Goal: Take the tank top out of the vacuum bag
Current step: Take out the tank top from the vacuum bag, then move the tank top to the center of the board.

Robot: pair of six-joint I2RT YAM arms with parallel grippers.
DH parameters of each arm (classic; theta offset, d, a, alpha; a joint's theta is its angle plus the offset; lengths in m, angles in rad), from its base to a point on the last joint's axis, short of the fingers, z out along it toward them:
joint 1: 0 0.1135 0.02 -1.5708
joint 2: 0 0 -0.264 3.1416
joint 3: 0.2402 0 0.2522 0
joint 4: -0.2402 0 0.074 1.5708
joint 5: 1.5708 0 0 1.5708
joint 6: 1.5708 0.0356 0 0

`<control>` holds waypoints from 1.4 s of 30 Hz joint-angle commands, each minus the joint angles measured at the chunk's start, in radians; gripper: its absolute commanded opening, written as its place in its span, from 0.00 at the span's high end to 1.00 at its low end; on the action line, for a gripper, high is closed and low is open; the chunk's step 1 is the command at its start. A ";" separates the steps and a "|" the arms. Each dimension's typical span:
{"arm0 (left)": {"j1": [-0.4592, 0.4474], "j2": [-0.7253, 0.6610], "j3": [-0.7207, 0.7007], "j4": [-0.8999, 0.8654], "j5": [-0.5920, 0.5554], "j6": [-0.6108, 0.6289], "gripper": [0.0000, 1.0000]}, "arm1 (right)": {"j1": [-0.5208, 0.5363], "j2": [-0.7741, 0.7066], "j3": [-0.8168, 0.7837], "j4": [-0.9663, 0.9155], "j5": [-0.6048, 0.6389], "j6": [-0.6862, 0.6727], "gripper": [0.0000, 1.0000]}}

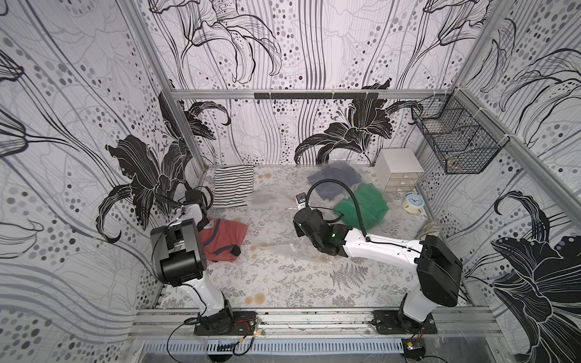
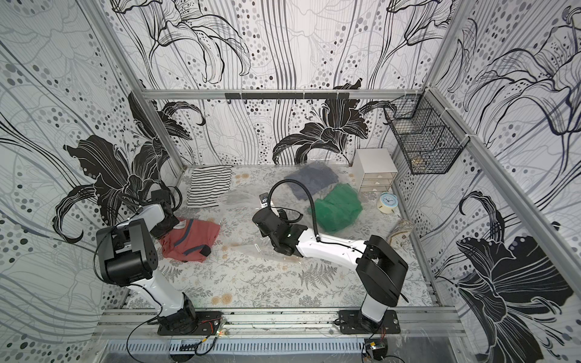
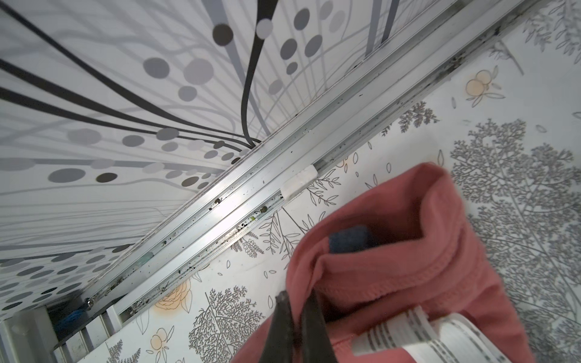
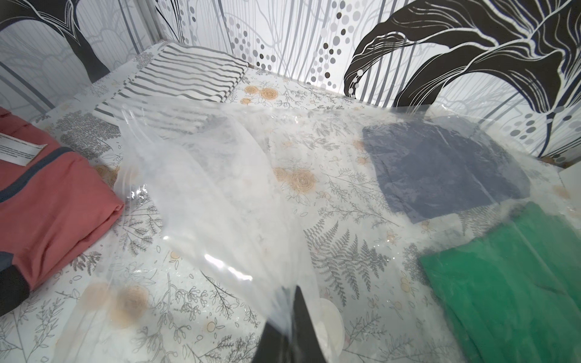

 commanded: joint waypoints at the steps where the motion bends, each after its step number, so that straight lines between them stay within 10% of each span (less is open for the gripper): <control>1: 0.005 -0.020 -0.013 0.019 -0.056 -0.017 0.99 | -0.006 -0.034 -0.011 0.027 0.016 0.008 1.00; 4: -0.005 -0.074 -0.033 0.010 -0.047 -0.027 0.92 | -0.006 -0.024 -0.004 0.025 0.010 0.008 1.00; 9: -0.050 -0.214 -0.057 -0.033 -0.078 -0.048 0.54 | -0.007 -0.025 -0.003 0.025 0.003 0.009 1.00; 12: -0.116 -0.362 -0.089 -0.031 -0.143 -0.039 0.05 | -0.006 -0.024 -0.002 0.024 0.004 0.008 1.00; 15: -0.171 -0.475 -0.102 -0.045 -0.093 -0.028 0.12 | -0.007 -0.023 -0.001 0.025 0.002 0.012 1.00; 21: -0.248 -0.481 -0.180 -0.103 0.014 -0.085 0.59 | -0.008 -0.021 0.005 0.008 0.042 0.022 1.00; 42: -0.186 -0.112 -0.157 0.040 0.067 -0.068 0.64 | -0.064 -0.072 -0.003 -0.062 0.158 0.067 1.00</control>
